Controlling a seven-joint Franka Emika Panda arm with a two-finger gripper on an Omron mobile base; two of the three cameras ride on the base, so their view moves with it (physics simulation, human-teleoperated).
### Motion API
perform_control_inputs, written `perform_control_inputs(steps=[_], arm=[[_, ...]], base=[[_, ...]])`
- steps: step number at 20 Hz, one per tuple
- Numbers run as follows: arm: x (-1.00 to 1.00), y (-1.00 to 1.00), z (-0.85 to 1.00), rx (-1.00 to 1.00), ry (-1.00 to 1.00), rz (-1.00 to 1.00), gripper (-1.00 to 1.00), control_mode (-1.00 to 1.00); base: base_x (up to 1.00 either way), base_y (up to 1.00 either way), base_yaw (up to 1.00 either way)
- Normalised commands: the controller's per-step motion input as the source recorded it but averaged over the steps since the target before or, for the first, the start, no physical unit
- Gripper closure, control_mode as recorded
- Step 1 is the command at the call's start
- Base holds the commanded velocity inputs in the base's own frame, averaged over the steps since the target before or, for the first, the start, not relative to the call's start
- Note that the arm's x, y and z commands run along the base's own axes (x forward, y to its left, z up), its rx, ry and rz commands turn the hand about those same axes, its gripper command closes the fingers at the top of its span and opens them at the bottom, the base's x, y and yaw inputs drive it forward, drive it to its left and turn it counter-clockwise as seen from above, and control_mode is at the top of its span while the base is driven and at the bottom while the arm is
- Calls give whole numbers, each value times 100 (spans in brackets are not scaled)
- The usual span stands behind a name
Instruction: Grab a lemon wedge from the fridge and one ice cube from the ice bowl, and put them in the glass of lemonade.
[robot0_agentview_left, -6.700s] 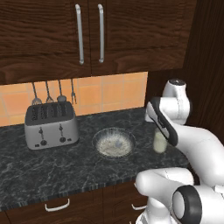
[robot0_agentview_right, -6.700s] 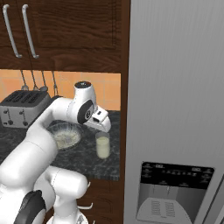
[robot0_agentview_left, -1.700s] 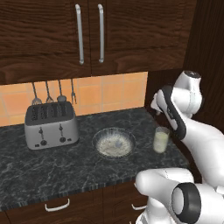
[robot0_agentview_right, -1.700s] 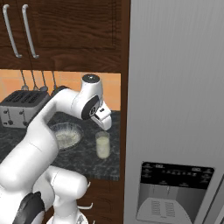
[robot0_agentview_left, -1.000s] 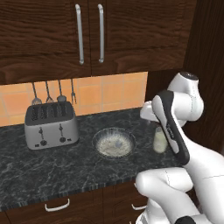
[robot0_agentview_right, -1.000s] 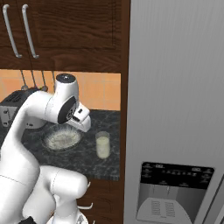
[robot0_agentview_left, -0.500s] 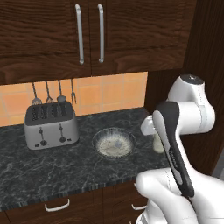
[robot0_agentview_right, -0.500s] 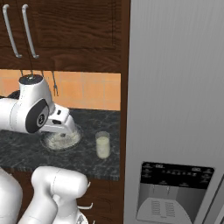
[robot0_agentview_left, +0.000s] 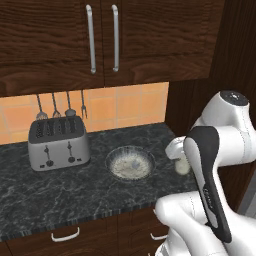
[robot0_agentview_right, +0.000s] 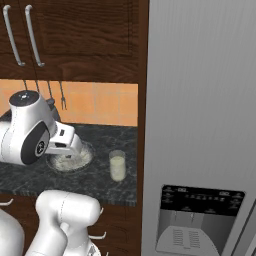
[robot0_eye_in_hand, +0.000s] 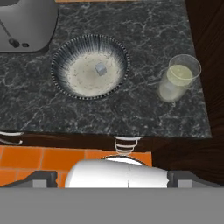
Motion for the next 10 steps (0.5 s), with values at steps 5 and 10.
perform_control_inputs(steps=[5, 10], arm=[[0, 0, 0, 0, 0, 0, -100, 100], [0, 0, 0, 0, 0, 0, -100, 100]], base=[[-64, -29, -15], [-100, -61, -28]])
